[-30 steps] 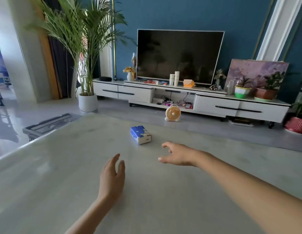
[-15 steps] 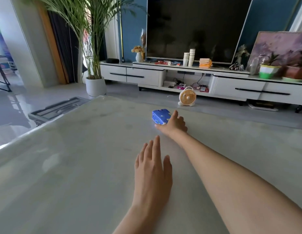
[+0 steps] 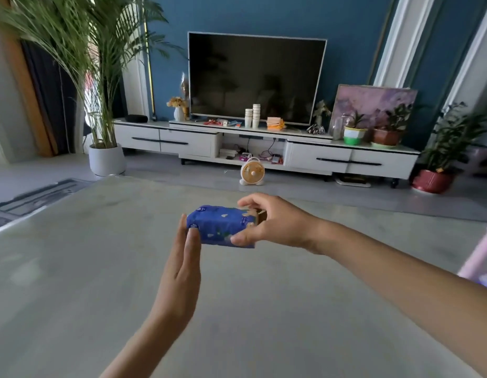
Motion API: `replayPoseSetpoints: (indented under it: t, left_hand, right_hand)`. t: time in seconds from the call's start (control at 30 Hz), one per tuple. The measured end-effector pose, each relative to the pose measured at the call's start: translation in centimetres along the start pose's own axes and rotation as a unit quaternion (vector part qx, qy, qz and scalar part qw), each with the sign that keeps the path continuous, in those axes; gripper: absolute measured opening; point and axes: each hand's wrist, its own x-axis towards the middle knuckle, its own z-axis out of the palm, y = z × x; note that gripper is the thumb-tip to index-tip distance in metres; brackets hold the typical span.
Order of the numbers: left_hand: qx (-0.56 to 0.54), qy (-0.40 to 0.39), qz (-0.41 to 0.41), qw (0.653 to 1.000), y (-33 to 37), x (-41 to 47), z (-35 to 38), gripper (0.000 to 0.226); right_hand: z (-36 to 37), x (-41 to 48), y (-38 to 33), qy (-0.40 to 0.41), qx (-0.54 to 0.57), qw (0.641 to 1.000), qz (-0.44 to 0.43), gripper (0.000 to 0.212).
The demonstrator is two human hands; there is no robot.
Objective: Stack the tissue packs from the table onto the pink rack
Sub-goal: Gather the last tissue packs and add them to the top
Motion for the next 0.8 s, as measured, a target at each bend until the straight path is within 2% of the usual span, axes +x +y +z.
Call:
replayPoseSetpoints:
  t: [0.1,0.17,0.27,0.33,0.4,0.43,0.47,0.57,0.63,0.7,0.8]
  left_hand:
    - [-0.077,-0.028,0.056,0.995,6.9,-2.0,3.0,0.030]
    - [-0.112,-0.041,0.087,0.989,11.7,-2.9,5.1,0.018]
    - [-0.161,-0.093,0.141,0.972,17.6,-5.7,9.5,0.023]
    - [-0.160,-0.146,0.160,0.963,20.4,-6.8,13.1,0.026]
    - [-0.109,-0.203,0.141,0.963,22.0,-6.2,16.8,0.024]
    - [-0.078,-0.230,0.162,0.956,21.6,-5.7,17.9,0.024]
    - [-0.068,-0.247,0.150,0.955,21.9,-5.5,19.2,0.027]
    - [-0.011,-0.234,0.133,0.963,24.0,-8.4,23.6,0.039]
    - [-0.031,-0.231,0.112,0.966,24.8,-10.6,25.5,0.048]
    - [-0.028,-0.253,0.079,0.964,24.3,-9.7,27.9,0.051]
    - [-0.030,-0.267,-0.031,0.963,24.2,-8.3,30.7,0.053]
  right_hand:
    - [-4.2,-6.5,-2.8,0.022,-0.020,0.999,-0.044,0.060]
    - [-7.5,-10.9,-4.3,0.070,-0.058,0.993,-0.073,0.055]
    - [-12.5,-17.5,-5.0,0.167,-0.105,0.975,-0.099,0.052]
    - [-16.1,-21.9,-4.3,0.212,-0.118,0.965,-0.095,0.048]
    - [-19.8,-26.2,-2.9,0.235,-0.106,0.963,-0.072,0.044]
    - [-21.8,-28.3,-2.1,0.247,-0.096,0.962,-0.060,0.043]
    - [-23.7,-30.3,-1.1,0.265,-0.081,0.960,-0.049,0.042]
    - [-29.4,-35.5,2.9,0.343,-0.023,0.939,0.000,0.044]
    - [-32.6,-38.0,6.0,0.376,-0.015,0.926,0.047,0.045]
    - [-34.7,-39.7,8.8,0.364,-0.015,0.928,0.083,0.046]
    - [-36.3,-40.5,12.2,0.313,-0.047,0.938,0.142,0.050]
